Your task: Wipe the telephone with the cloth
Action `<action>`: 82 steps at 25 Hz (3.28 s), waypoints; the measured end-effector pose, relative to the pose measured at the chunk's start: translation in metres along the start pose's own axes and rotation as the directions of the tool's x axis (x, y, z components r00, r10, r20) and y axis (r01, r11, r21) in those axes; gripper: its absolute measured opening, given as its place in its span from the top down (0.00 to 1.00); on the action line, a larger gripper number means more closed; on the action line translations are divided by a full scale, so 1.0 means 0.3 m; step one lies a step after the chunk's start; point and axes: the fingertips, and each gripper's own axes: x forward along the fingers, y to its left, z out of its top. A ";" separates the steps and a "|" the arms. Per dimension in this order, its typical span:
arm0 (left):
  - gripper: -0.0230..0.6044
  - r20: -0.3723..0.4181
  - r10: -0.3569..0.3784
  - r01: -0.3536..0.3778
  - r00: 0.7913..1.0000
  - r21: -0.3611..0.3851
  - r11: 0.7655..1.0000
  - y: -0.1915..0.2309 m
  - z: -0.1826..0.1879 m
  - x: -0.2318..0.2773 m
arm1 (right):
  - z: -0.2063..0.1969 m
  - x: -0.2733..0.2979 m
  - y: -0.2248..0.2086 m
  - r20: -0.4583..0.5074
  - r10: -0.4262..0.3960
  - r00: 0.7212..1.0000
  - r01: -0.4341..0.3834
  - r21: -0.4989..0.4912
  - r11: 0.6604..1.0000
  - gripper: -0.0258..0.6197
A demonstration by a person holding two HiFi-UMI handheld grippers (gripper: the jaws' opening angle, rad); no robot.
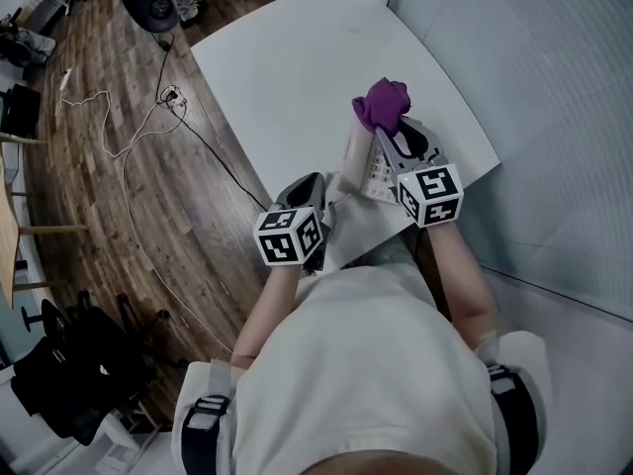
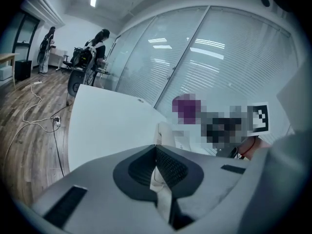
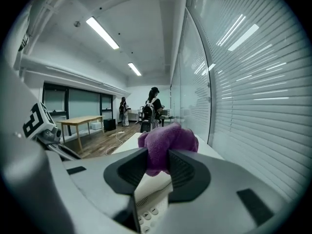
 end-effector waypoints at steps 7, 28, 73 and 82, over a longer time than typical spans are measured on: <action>0.93 -0.044 0.015 -0.015 0.999 -0.004 1.000 0.008 -0.035 0.065 | -0.049 0.121 -0.063 -0.065 -0.016 0.998 0.010 -0.094 0.996 0.76; 0.93 -0.087 0.018 -0.018 0.996 0.000 1.000 0.017 -0.082 0.112 | -0.176 0.265 -0.103 -0.186 -0.071 0.980 0.038 -0.178 0.983 0.76; 0.93 -0.102 -0.029 0.034 0.994 0.048 0.998 -0.002 -0.167 -0.039 | -0.256 0.083 0.106 -0.209 -0.074 0.975 0.030 -0.204 0.979 0.76; 0.93 -0.102 -0.031 0.037 0.994 0.053 0.998 0.008 -0.196 -0.064 | -0.305 0.040 0.152 -0.222 -0.074 0.972 0.030 -0.194 0.981 0.76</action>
